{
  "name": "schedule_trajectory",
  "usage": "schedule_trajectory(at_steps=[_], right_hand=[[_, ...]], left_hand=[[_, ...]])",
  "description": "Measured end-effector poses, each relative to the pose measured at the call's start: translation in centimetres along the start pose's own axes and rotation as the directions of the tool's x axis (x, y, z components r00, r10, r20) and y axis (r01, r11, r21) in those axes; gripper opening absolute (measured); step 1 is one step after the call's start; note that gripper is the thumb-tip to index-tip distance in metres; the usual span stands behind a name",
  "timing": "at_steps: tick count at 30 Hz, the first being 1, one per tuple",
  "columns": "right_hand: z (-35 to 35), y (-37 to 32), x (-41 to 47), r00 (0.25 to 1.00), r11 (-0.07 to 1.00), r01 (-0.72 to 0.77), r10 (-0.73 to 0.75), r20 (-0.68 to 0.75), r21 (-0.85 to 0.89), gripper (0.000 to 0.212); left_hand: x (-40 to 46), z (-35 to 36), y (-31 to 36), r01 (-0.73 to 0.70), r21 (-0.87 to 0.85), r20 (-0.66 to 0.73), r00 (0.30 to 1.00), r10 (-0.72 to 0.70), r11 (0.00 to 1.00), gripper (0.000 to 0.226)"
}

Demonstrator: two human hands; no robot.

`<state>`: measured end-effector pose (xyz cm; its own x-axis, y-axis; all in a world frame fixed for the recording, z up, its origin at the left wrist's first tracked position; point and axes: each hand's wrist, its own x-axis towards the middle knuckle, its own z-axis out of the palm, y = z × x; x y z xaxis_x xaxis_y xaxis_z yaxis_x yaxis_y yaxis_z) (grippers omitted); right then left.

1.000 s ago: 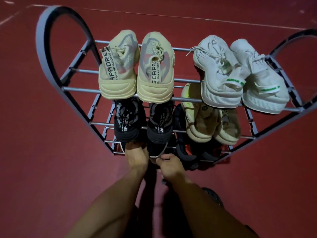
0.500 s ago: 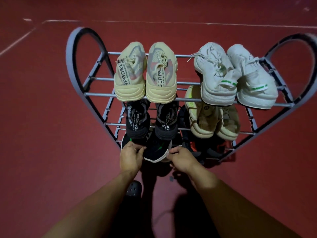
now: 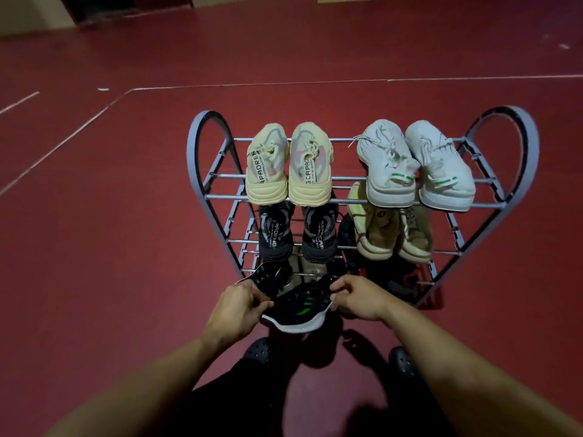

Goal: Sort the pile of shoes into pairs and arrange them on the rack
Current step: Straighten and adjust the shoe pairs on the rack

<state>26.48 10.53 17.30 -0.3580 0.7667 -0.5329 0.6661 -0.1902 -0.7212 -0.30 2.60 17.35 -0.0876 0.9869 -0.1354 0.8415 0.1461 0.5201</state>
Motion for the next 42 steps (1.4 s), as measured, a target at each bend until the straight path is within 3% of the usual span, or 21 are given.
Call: schedule_trajectory(at_steps=[5,11,17,21,23,26,28,35,42], right_hand=[[0.7,1.3,-0.8,0.998,0.990,-0.063,0.062,0.014,0.125,0.035],[1.8,1.9,-0.7,0.977,0.946,-0.214,0.211,0.038,0.244,0.031],[0.9,4.4,-0.9,0.916,0.869,-0.389,0.400,0.028,0.305,0.051],[1.1,4.7,-1.3,0.933,0.822,-0.354,0.342,0.112,0.447,0.049],[1.3,4.5,-1.4,0.957,0.834,-0.282,0.279,0.078,0.474,0.046],[1.4,3.9,-1.5,0.995,0.925,-0.058,0.085,-0.054,0.376,0.050],[1.6,3.5,-1.8,0.998,0.942,-0.007,0.027,-0.055,0.337,0.044],[1.6,3.0,-2.1,0.979,0.907,-0.203,0.192,0.068,0.368,0.047],[2.0,3.8,-2.0,0.955,0.819,-0.297,0.243,0.172,0.490,0.018]], left_hand=[[-1.6,-1.1,1.1,-0.148,0.083,0.107,0.985,0.139,0.986,0.022],[-2.4,0.0,2.6,-0.300,0.023,0.163,0.942,0.293,0.954,0.019],[-2.6,1.0,4.4,-0.401,-0.035,0.160,0.902,0.401,0.915,0.015],[-2.6,1.4,5.3,-0.437,-0.050,0.160,0.884,0.439,0.898,0.016],[-2.6,1.3,5.5,-0.453,-0.054,0.160,0.876,0.455,0.890,0.016],[-2.7,1.0,5.5,-0.468,-0.067,0.173,0.864,0.472,0.881,0.015],[-2.7,0.8,5.4,-0.483,-0.079,0.180,0.854,0.489,0.872,0.014],[-3.1,0.8,5.3,-0.566,-0.076,0.172,0.804,0.570,0.821,0.011],[-2.7,0.7,4.7,-0.605,-0.037,0.209,0.774,0.598,0.796,0.016]])
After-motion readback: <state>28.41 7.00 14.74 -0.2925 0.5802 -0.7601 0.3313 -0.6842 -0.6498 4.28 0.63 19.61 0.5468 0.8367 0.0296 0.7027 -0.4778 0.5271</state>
